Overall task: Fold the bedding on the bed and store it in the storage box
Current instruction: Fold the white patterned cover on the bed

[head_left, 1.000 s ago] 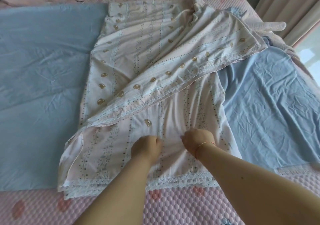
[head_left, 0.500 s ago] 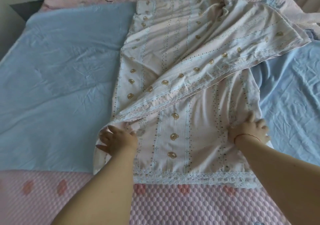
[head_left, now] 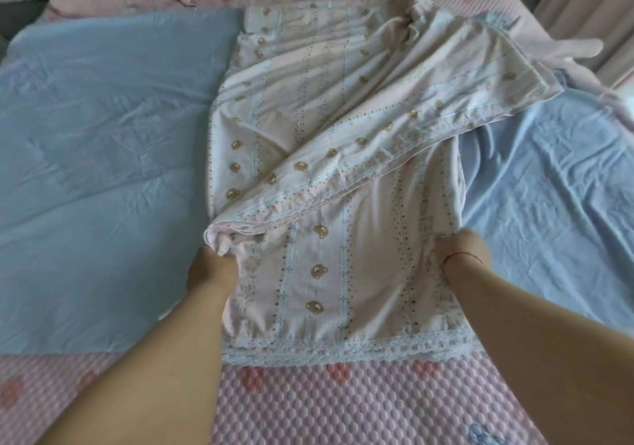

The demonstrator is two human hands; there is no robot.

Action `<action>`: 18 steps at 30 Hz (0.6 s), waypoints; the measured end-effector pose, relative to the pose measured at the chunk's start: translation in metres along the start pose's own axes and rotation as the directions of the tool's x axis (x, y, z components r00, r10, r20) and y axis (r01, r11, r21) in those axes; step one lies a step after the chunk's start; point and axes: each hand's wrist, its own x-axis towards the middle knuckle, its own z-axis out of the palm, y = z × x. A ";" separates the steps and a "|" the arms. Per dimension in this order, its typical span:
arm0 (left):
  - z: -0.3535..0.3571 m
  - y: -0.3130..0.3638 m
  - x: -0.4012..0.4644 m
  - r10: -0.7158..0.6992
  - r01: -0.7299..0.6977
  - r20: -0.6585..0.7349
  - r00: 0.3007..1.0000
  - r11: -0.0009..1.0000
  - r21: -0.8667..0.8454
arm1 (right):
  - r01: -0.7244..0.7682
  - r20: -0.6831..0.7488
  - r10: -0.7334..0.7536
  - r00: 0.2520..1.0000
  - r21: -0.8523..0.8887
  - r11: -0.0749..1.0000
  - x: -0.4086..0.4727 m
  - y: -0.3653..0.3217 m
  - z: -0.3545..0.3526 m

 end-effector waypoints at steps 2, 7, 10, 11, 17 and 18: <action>0.000 0.012 -0.014 -0.033 0.022 -0.037 0.999 0.967 -0.253 | 0.012 0.008 -0.012 1.000 0.047 0.999 -0.006 -0.004 -0.007; -0.005 0.039 -0.054 -0.023 0.151 0.193 0.981 0.716 -0.681 | -0.030 0.065 0.012 0.998 0.283 0.959 -0.016 -0.016 -0.024; -0.017 0.057 -0.080 0.132 0.270 0.489 0.862 0.697 -0.664 | -0.134 0.197 0.053 0.979 0.421 0.897 -0.023 -0.014 -0.036; -0.019 0.059 -0.085 0.181 0.276 0.535 0.825 0.696 -0.662 | -0.172 0.262 0.049 0.964 0.474 0.864 -0.026 -0.012 -0.041; -0.031 0.057 -0.122 0.208 0.308 0.508 0.836 0.589 -0.747 | -0.217 0.398 -0.009 0.918 0.519 0.827 -0.033 -0.011 -0.091; -0.034 0.056 -0.132 0.190 0.315 0.510 0.839 0.595 -0.740 | -0.209 0.388 -0.011 0.921 0.521 0.827 -0.034 -0.011 -0.100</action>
